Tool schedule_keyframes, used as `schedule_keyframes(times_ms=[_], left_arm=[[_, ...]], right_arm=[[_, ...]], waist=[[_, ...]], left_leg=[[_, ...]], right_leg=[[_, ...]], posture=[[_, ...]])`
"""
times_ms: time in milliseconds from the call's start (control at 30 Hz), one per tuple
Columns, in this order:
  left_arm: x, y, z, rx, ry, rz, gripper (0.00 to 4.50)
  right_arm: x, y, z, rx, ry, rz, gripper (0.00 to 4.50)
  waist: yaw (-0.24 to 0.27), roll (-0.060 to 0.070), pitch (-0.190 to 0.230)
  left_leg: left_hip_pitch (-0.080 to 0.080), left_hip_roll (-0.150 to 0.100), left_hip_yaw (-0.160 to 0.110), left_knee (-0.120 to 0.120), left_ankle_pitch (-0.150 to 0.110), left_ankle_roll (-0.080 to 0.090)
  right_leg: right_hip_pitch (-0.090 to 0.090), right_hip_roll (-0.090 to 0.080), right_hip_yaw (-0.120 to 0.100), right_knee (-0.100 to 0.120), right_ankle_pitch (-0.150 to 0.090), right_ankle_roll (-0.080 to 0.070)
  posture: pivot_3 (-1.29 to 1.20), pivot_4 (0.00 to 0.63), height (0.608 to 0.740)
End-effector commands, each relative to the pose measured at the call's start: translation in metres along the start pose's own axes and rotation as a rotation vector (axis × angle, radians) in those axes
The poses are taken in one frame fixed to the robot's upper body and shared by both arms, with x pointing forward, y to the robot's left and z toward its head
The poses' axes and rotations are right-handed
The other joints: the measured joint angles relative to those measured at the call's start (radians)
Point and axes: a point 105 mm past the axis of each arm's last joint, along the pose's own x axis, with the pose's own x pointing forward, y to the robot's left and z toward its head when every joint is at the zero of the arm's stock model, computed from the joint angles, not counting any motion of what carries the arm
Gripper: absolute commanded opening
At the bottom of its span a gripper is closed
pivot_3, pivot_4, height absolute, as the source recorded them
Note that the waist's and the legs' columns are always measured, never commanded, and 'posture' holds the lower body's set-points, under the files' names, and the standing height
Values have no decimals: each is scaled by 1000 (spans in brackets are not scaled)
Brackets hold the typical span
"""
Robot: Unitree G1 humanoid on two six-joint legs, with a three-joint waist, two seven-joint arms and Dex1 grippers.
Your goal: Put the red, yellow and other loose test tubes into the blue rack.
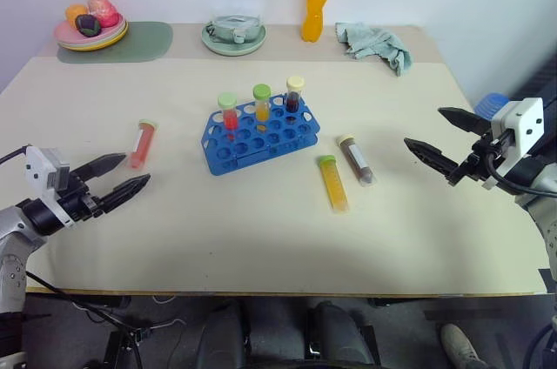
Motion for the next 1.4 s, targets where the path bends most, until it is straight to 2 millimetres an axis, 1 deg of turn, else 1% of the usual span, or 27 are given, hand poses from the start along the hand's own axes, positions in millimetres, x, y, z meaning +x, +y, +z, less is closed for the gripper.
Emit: schedule_keyframes(times_ms=[33,367,600,833,1000,1200,1300,1400], left_arm=[[-7,7,13,38,-36,41,3698],[-6,6,16,32,-56,32,3698],[-2,3,17,42,-63,24,3698],[4,-5,17,56,-71,-1,3698],[4,-10,19,56,-90,4,3698],[5,-13,18,55,-96,18,3698],[12,-16,21,51,-114,-2,3698],[27,-29,25,42,-130,-81,3698]], right_arm=[[2,2,13,-23,-43,14,4500],[6,2,9,-11,-39,33,4500],[10,4,8,6,-29,47,4500],[22,5,3,31,92,8,4500],[31,7,5,51,84,27,4500],[35,8,3,53,89,34,4500],[39,4,-9,108,182,10,4500],[47,1,-26,162,319,1,4500]], waist=[[0,0,0],[0,0,0],[0,0,0],[-3,0,0],[-1,0,0],[0,0,0],[-2,0,0],[0,0,0]], left_leg=[[0,0,0,0,0,0],[0,0,0,0,0,0],[0,0,0,0,0,0],[0,0,-1,0,0,0],[0,0,-1,0,0,0],[0,0,-1,0,0,0],[0,0,-1,0,0,0],[0,0,-1,0,0,0]], right_leg=[[0,0,0,0,0,0],[0,0,0,0,0,0],[0,0,0,0,0,0],[-1,0,0,0,0,0],[0,0,0,0,0,0],[0,0,0,0,0,0],[0,0,0,0,0,0],[0,0,0,0,0,0]], posture=[[0,150,740],[0,150,740],[0,150,740],[0,150,740],[0,150,740],[0,150,740],[0,150,740],[0,150,740]])
